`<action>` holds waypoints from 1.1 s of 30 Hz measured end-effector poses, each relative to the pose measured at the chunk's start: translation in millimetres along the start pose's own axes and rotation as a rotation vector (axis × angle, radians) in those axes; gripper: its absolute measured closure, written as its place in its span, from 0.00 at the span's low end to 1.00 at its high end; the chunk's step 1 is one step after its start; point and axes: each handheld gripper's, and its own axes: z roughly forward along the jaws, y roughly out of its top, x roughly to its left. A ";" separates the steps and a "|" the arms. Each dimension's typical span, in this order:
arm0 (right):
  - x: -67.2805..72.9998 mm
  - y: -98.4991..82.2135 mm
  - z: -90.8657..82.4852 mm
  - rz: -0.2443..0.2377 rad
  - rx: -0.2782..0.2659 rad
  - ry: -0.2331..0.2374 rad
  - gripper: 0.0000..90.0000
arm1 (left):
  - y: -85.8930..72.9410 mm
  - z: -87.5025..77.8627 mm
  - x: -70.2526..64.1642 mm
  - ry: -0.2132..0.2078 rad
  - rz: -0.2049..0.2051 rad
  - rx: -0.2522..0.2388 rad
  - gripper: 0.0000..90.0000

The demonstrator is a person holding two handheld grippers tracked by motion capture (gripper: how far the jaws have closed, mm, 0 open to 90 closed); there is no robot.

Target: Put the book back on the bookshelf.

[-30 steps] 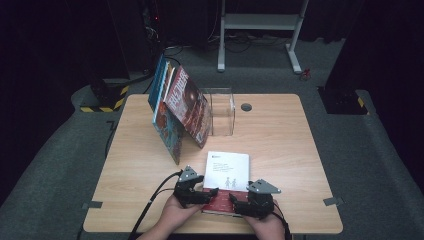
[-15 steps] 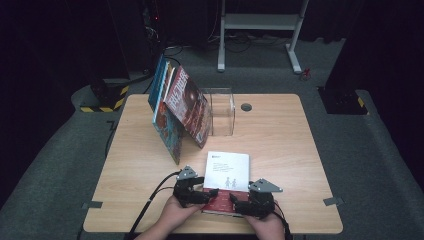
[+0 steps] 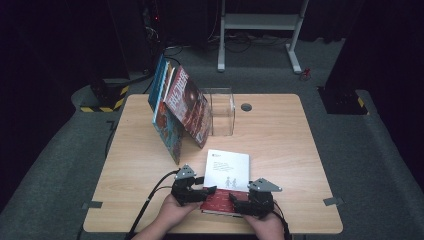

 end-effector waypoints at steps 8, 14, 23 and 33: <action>-0.9 1.8 -1.2 0.006 -0.012 0.017 0.13 | 1.3 -7.6 0.6 -0.006 0.012 -0.038 0.54; -1.2 1.7 -1.6 0.003 -0.004 0.022 0.13 | -1.3 -7.9 1.7 -0.010 -0.009 -0.051 0.55; -6.5 0.8 -4.4 0.039 -0.012 0.056 0.13 | 2.6 -14.3 -4.7 0.003 0.048 -0.094 0.59; -1.9 -3.8 -3.0 0.024 0.025 0.034 0.12 | -0.8 1.8 -0.4 0.112 0.075 -0.024 0.46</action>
